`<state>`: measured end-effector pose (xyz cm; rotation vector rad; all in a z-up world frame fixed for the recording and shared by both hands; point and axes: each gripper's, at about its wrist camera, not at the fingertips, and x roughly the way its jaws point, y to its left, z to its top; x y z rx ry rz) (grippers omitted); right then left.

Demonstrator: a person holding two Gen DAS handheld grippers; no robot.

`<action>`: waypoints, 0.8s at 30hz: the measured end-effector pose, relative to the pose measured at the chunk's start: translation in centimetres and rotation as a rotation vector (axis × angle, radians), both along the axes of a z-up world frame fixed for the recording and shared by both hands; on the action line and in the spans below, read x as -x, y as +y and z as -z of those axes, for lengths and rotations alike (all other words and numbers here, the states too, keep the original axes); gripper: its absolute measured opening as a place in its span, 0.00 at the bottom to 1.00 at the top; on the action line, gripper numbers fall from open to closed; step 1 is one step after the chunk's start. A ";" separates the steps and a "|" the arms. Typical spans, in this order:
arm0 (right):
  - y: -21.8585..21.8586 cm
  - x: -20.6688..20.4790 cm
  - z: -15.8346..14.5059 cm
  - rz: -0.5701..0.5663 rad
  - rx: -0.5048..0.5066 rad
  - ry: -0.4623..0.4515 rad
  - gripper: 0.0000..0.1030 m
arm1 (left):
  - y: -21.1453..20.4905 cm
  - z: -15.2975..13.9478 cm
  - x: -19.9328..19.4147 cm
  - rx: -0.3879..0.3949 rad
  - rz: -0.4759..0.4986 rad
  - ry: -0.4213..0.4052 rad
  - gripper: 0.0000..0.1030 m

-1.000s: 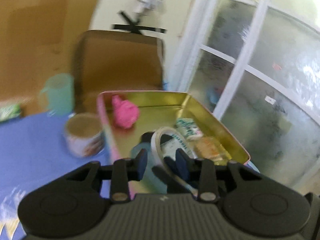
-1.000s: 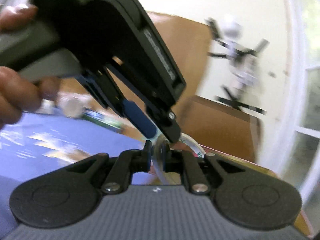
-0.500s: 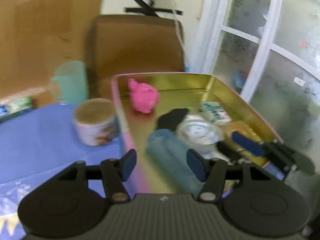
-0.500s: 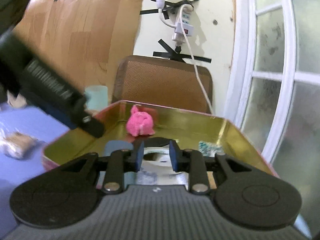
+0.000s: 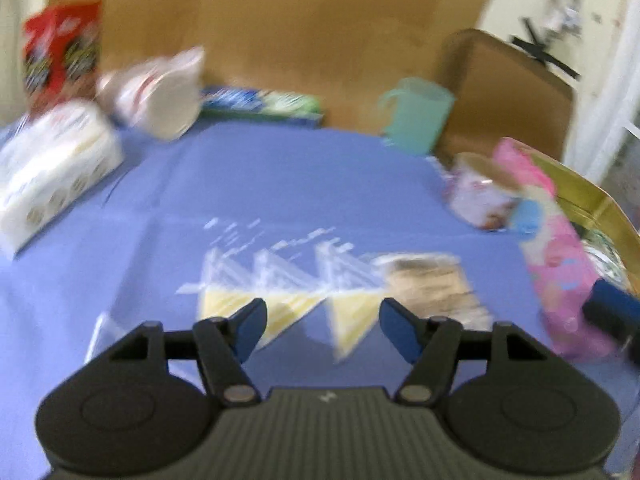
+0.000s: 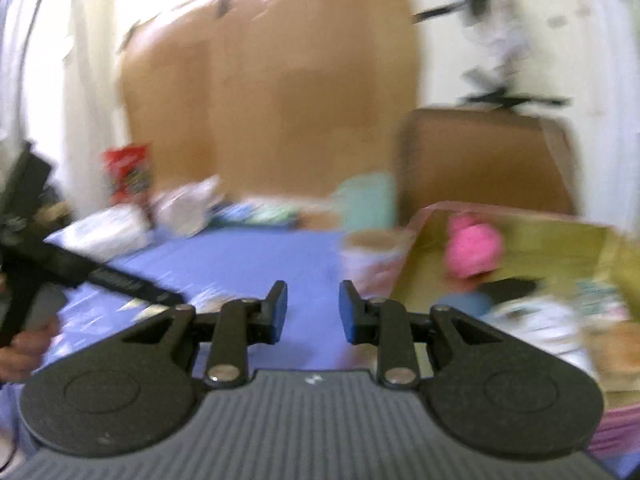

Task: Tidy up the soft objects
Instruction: 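Move both grippers back to the bag of cotton swabs, then grasp the bag of cotton swabs with both grippers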

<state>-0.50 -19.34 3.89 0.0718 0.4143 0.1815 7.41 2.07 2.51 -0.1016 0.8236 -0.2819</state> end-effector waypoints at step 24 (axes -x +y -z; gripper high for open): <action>5.1 -4.5 2.9 -0.045 0.054 0.122 0.31 | -5.5 -0.9 -1.5 0.150 0.215 0.028 0.20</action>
